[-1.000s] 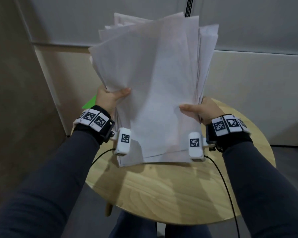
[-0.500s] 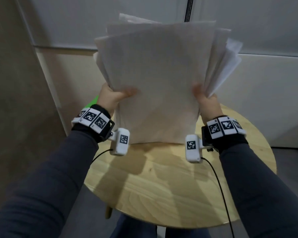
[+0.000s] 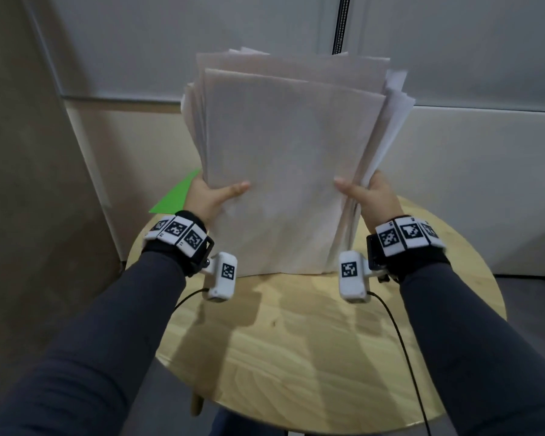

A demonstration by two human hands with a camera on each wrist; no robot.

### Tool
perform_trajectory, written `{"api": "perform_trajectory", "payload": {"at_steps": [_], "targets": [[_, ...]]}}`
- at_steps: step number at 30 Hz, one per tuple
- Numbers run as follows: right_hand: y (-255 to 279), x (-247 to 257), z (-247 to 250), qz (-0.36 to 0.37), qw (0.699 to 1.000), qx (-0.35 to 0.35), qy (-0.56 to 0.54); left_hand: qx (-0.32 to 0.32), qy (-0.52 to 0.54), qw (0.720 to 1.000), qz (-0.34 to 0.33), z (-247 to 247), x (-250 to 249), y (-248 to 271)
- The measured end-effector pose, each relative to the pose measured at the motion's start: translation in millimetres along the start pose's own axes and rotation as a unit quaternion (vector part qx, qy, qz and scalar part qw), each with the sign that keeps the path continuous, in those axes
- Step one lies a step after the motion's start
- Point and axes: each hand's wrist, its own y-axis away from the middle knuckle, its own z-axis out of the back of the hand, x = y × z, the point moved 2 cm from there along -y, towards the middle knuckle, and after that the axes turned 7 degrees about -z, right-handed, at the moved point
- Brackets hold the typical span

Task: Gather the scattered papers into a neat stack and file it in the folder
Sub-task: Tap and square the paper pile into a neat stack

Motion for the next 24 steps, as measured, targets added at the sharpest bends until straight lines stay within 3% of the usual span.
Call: {"api": "perform_trajectory", "payload": {"at_steps": [3,6,9,13,17,24], "targets": [[-6,21,-6,0.024,0.996,-0.073,-0.053,0.009,0.004,1.0,0.001,-2,3,-1],[-6,29,-6,0.017,0.996,-0.082,-0.038,0.078,-0.016,0.997,0.009,0,0,-3],[-6,16,-6,-0.05,0.997,-0.058,0.022,0.071,0.015,0.997,0.015,2,-1,-5],[0,11,-10,-0.138,0.989,-0.046,-0.033,0.031,0.032,0.999,0.013,-3,4,-7],[-4,31,-2,-0.063,0.992,-0.104,-0.034,0.041,0.026,0.999,-0.01,-2,-8,-12],[-14,71,-13,0.025,0.996,-0.088,0.011,0.044,0.012,0.997,-0.055,-14,-47,-21]]}}
